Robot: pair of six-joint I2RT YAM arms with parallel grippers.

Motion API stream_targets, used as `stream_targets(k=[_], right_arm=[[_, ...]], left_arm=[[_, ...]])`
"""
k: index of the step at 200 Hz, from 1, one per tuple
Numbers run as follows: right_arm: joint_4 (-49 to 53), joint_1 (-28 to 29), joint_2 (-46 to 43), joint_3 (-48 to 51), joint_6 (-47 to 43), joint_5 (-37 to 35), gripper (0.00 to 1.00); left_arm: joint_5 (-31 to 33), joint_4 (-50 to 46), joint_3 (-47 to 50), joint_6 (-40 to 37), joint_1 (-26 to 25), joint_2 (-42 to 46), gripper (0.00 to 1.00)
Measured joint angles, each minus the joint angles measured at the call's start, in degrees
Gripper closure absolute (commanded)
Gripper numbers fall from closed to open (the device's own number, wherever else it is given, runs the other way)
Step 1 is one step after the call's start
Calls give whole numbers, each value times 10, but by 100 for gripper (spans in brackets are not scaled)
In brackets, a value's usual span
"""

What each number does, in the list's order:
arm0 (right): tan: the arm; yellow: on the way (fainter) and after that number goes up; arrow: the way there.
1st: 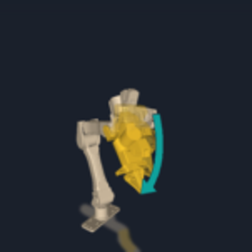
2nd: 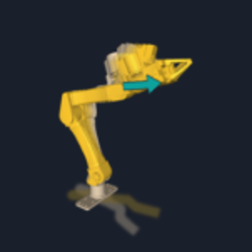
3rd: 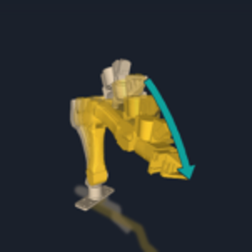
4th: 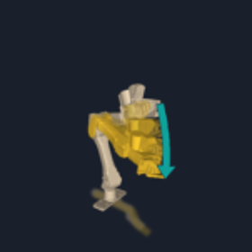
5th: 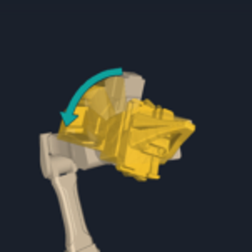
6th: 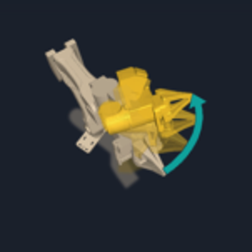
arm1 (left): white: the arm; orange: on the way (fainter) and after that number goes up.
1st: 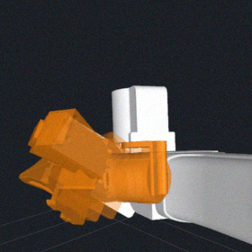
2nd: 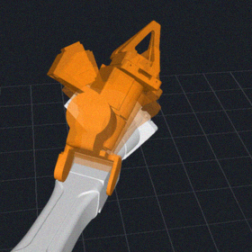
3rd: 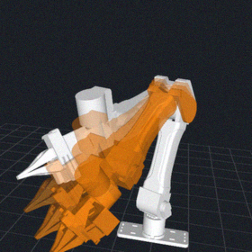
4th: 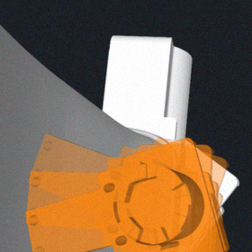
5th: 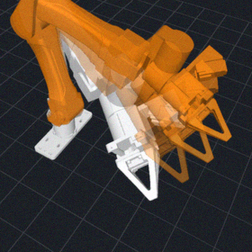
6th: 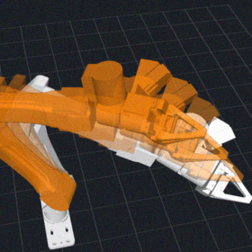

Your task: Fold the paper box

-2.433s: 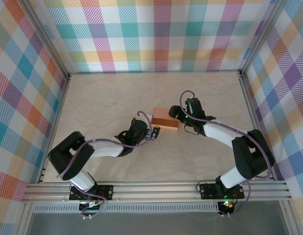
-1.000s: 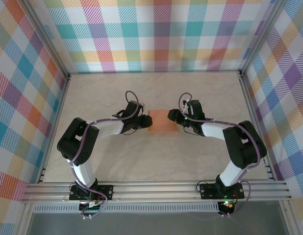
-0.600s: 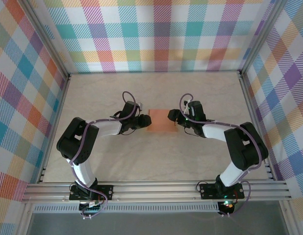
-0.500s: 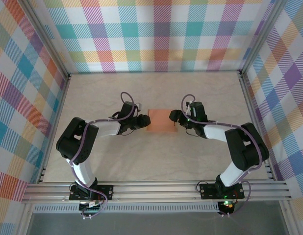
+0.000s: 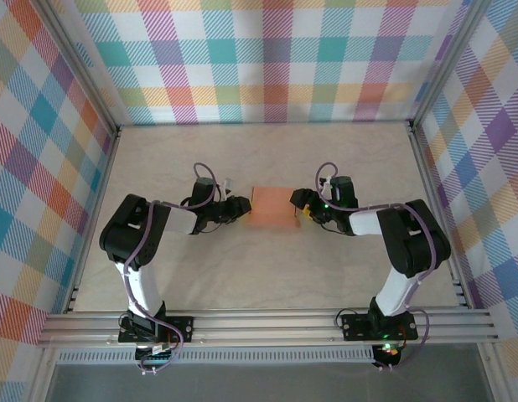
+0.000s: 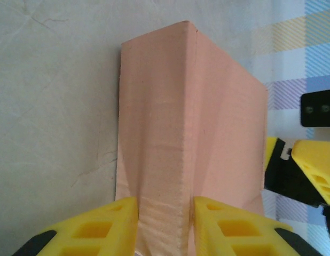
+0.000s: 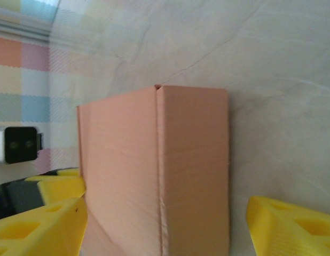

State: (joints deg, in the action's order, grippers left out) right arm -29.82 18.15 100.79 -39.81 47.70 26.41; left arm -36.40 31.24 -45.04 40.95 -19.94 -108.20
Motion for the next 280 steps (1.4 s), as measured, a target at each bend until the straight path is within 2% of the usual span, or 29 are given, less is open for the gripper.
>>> stream_targets(k=[67, 132, 190, 205, 222, 252, 280], right_arm=[[-63, -1, 28, 0, 36, 68, 24], [-149, -3, 82, -2, 91, 119, 37], [-175, -6, 85, -2, 106, 133, 49], [-179, -6, 85, -2, 108, 136, 48], [-178, -6, 85, -2, 110, 136, 38], [-172, -6, 85, 2, 114, 107, 31], [-167, -6, 78, 5, 122, 89, 27]], left_arm=[[-48, 57, 15, 39, 33, -19, 69], [-51, 75, 17, 47, 46, -26, 69], [-51, 99, 17, 56, 51, -37, 68], [-51, 104, 17, 60, 52, -38, 69], [-51, 106, 18, 61, 52, -38, 68], [-51, 112, 21, 62, 56, -40, 69], [-52, 123, 26, 66, 59, -41, 69]])
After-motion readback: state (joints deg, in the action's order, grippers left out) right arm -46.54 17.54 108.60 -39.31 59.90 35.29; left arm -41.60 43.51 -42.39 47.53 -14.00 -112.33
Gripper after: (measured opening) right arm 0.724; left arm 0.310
